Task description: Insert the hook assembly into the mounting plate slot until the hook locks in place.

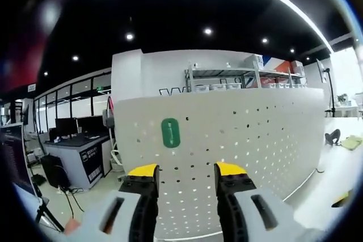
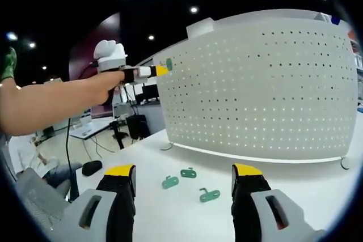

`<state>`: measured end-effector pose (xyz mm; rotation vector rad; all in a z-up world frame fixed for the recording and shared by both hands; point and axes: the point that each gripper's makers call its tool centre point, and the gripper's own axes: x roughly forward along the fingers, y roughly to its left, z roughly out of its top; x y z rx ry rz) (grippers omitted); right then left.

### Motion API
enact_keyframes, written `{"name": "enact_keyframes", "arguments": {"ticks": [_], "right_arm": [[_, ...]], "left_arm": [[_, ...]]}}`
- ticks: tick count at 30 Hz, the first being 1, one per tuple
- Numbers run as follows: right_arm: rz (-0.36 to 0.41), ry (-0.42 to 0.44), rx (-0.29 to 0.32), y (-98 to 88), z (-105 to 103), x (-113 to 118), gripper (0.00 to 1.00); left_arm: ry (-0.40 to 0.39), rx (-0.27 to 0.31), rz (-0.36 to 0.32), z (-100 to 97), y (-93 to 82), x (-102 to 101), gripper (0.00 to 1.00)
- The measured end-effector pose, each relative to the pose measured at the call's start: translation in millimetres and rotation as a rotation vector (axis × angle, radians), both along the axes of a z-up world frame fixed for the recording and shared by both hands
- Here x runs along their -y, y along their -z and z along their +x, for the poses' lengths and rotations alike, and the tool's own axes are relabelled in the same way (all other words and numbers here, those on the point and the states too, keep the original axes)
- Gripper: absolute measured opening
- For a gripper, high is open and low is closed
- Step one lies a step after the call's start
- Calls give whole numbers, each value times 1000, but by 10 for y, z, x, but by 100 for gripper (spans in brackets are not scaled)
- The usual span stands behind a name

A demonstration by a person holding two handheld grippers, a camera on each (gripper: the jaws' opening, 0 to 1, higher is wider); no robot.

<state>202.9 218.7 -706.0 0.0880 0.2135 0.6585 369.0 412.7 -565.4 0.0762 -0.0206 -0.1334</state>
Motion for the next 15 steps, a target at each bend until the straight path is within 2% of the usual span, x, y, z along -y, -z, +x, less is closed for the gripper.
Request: {"name": "enact_keyframes", "arguments": {"ticks": [6,15], "right_arm": [[-6,-2,-3,14,-12,-8,70],[-17,-8,-6,38,-35,-33,69]], "left_arm": [[8,-15,-9,-151,115,18,40],[25,-65,-20,-396,404,42,39]]}}
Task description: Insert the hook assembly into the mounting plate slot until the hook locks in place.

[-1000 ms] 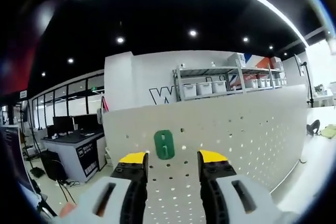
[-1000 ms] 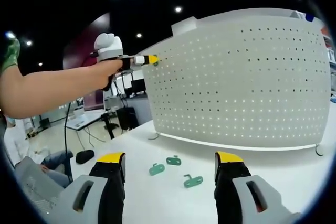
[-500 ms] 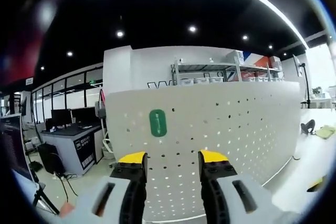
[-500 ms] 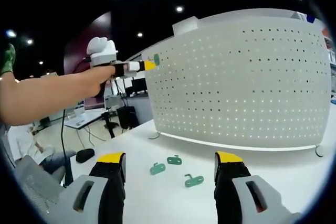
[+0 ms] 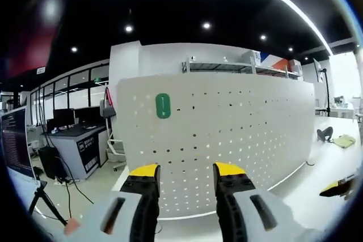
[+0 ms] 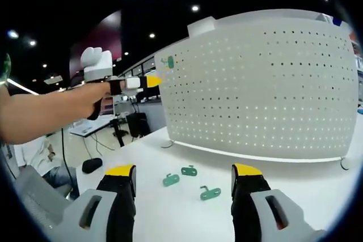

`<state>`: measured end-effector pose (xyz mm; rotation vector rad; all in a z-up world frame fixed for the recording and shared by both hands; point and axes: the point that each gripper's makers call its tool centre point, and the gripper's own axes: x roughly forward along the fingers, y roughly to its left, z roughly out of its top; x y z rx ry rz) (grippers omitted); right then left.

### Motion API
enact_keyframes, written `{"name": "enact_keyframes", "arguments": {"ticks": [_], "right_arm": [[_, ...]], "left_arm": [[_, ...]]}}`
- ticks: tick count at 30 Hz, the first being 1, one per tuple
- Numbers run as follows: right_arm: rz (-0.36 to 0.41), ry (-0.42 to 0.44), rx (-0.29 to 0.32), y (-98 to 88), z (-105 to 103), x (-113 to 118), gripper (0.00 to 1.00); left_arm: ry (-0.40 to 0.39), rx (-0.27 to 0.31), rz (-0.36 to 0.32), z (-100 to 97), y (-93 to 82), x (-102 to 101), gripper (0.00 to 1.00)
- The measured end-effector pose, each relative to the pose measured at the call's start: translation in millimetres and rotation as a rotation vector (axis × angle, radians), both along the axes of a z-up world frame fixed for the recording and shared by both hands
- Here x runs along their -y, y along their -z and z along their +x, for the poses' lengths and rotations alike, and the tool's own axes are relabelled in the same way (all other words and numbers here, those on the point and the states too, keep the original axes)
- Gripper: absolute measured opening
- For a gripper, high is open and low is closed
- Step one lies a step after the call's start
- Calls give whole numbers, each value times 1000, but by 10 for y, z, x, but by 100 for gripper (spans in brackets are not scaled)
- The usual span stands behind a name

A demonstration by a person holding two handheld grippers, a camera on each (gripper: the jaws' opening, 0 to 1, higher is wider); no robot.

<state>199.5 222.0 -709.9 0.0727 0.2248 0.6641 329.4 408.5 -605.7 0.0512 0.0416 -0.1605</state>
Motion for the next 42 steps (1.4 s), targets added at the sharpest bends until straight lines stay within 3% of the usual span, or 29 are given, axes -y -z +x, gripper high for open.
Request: {"name": "enact_keyframes", "arguments": {"ticks": [29,42], "right_arm": [[-46,-29,-24,138,-87,-75,69],[-59,-40,-34,192,-106,-95,68]], "left_arm": [[55,-152,-28,-874,721,186,36],[65,-219,-49,-1114,1033,251,35]]}}
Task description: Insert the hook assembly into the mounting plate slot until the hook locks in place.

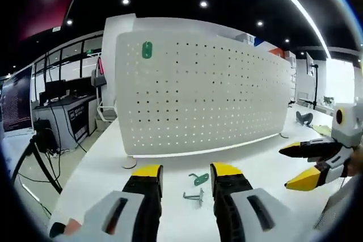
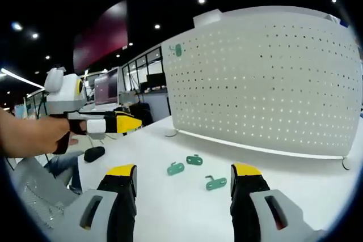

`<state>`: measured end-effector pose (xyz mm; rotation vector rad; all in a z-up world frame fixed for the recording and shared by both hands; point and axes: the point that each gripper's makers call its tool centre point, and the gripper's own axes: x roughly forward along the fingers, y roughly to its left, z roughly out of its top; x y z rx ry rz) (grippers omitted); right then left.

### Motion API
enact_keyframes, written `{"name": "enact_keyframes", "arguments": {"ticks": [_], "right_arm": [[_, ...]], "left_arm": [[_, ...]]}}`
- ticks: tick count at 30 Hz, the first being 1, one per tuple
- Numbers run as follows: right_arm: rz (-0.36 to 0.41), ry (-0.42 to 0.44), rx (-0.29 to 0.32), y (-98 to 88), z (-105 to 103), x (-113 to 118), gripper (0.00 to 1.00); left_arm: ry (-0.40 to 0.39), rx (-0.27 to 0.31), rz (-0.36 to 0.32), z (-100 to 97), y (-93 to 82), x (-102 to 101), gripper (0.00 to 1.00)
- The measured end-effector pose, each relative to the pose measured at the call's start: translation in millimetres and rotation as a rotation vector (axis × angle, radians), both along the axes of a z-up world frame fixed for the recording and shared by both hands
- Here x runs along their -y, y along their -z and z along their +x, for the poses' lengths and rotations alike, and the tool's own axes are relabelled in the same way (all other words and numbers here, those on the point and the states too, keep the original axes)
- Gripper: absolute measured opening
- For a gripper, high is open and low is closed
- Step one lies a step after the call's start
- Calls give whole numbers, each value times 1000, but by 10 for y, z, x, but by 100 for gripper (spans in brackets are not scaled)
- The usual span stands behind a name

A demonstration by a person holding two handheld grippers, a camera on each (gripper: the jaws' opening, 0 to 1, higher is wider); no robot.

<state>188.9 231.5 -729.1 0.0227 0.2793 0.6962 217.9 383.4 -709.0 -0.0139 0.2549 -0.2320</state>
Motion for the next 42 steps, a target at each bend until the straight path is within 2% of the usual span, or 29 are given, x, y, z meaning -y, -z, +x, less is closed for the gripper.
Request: {"name": "enact_keyframes", "arguments": {"ticks": [10,22,28,42], "right_arm": [[-13,-11,-10,50,-9,-27,68],[-34,-23,0,27,65,-39,66],[-68,-37,3,30,186,-60,65],[-131,-98,-43,214,462,-321,59]], "left_arm": [[-7,-44,-2,-79,224,-36,33],[21,-57,10,-67,271,39,33],[26,-60,12,-66,280,48,33],[32,-69,16,-68,306,63,33]]}}
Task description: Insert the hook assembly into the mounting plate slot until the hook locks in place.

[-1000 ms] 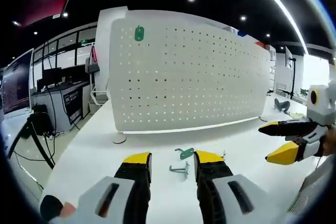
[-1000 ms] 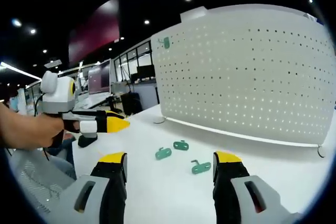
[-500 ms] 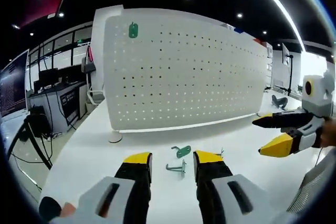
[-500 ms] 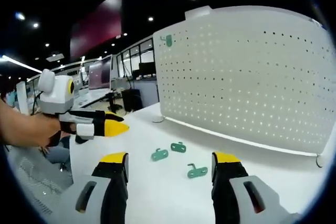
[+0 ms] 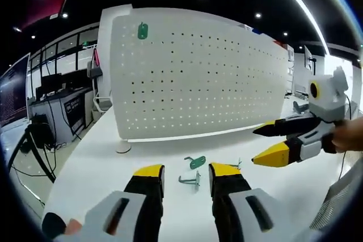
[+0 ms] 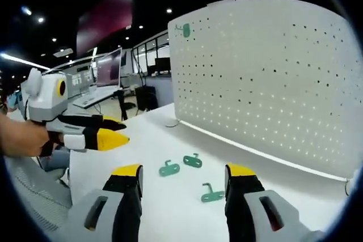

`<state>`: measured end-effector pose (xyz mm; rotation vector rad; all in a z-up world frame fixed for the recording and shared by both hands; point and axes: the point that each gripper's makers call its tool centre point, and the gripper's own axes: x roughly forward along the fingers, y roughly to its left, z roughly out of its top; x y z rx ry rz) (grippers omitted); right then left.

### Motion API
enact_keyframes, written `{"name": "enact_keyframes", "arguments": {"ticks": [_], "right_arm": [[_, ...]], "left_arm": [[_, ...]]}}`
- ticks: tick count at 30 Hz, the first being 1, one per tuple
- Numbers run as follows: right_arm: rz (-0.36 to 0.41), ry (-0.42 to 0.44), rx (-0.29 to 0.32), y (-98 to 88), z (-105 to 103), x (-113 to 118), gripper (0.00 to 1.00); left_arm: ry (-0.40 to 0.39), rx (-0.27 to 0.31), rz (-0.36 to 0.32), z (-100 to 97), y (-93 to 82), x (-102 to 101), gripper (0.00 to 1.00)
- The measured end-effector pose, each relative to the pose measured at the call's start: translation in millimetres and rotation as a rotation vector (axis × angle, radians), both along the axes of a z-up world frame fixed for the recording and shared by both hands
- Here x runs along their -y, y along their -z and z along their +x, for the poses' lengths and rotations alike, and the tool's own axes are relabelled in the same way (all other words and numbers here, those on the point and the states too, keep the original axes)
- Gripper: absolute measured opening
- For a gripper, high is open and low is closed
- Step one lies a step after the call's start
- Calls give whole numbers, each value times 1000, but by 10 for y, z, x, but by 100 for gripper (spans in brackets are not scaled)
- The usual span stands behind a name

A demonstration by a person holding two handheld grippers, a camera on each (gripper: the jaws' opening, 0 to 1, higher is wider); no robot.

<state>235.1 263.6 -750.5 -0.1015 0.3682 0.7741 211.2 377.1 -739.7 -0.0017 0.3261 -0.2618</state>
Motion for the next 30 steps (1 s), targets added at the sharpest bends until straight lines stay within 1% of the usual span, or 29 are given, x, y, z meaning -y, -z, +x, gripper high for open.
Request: {"name": "enact_keyframes", "arguments": {"ticks": [6,10,18,24,30], "right_arm": [[-20,-34,-20,98,71,-160,58],[-50,-80,-30,187,79,-279,58],[-88,-138,-63,402,129,-462,57],[-114,-168,-87,576,175,-574,57],[-133,-191,-107,710,200,-643,55]], "left_arm": [[8,-4,3,-1,10,20,32],[11,-6,4,1,17,19,32],[4,-18,4,12,53,-19,32],[6,-32,7,18,98,-12,32],[3,-44,9,23,134,-26,31]]}}
